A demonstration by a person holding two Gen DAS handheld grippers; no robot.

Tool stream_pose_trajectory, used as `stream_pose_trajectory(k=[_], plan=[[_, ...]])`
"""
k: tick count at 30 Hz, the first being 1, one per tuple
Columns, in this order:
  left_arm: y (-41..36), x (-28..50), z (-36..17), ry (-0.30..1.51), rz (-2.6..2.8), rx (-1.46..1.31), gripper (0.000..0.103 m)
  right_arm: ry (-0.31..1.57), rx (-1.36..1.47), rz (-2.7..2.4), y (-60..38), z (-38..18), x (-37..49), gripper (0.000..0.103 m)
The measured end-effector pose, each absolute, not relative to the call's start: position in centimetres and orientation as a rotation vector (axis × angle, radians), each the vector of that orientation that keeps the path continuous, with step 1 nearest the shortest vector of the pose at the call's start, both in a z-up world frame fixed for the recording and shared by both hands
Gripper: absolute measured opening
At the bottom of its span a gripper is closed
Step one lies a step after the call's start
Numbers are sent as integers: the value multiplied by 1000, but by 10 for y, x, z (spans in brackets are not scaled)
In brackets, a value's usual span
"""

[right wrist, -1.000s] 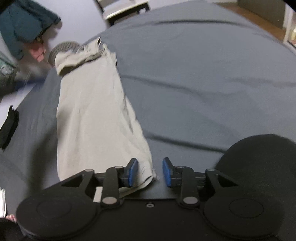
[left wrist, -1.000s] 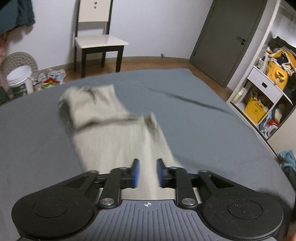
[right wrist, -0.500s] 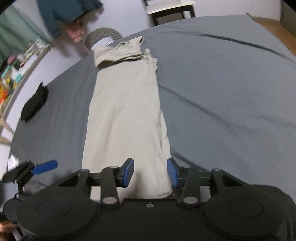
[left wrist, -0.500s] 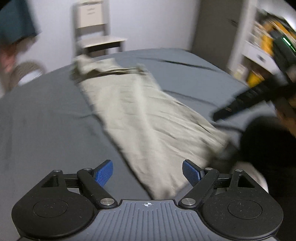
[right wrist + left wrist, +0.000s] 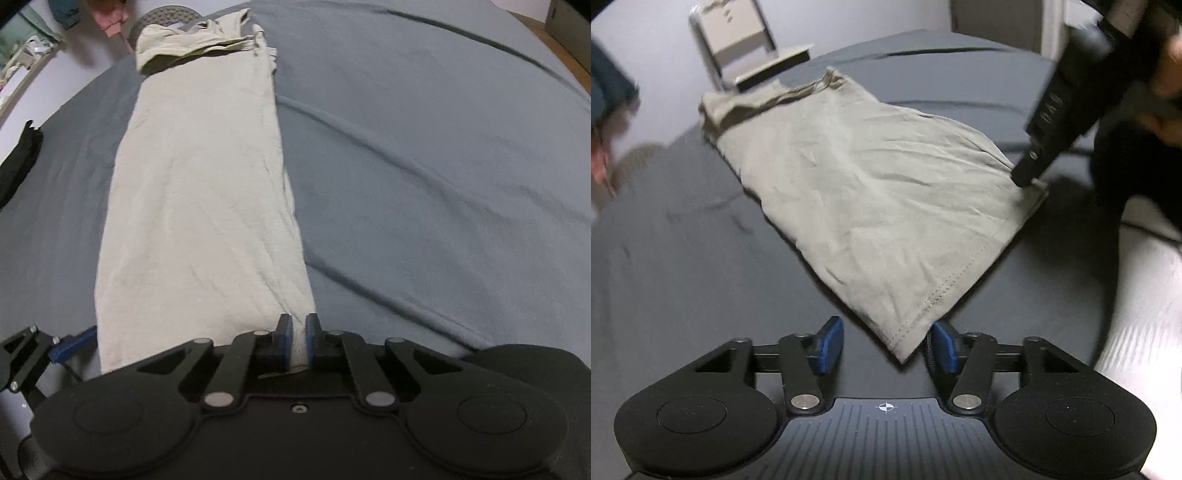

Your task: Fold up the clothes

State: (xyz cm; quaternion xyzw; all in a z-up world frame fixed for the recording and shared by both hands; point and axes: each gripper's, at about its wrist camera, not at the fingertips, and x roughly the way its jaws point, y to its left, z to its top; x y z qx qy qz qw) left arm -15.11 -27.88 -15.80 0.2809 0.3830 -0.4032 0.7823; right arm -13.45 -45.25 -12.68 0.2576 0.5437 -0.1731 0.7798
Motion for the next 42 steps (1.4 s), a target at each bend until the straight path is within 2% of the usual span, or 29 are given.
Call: stream_pose_trajectory(k=[4, 7, 10, 12, 13, 17, 20, 27, 32, 35, 38, 40, 41, 42], plan=[[-270, -144, -155, 895, -904, 538, 54, 1152, 586, -365, -452, -124, -139, 9], [-259, -129, -142, 960, -1035, 419, 54, 1070, 645, -309, -457, -111, -150, 15], [-247, -111, -127, 952, -1073, 278, 54, 999, 605, -320, -462, -100, -141, 18], [-244, -93, -122, 931, -1018, 201, 54, 952, 577, -328, -465, -93, -136, 26], [-244, -85, -121, 920, -981, 167, 54, 929, 564, -332, -466, -89, -133, 26], [-254, -59, -120, 880, -888, 111, 56, 851, 526, -338, -483, -80, -94, 26], [-275, -36, -124, 851, -885, 113, 64, 807, 483, -351, -500, -75, -54, 26], [-305, 27, -147, 806, -831, -19, 64, 805, 331, -381, -532, -87, 33, 26], [-303, 38, -170, 786, -915, -52, 64, 877, 275, -316, -541, -103, 78, 26], [-306, 46, -174, 806, -949, -85, 64, 893, 383, -299, -552, -116, 83, 8], [-305, 55, -176, 837, -961, -140, 64, 900, 503, -319, -566, -134, 80, 9], [-303, 57, -178, 851, -964, -151, 64, 888, 507, -305, -567, -132, 77, 12], [-302, 56, -179, 854, -963, -152, 64, 869, 488, -308, -564, -125, 74, 23], [-301, 55, -178, 855, -961, -151, 64, 849, 468, -313, -561, -117, 72, 40]])
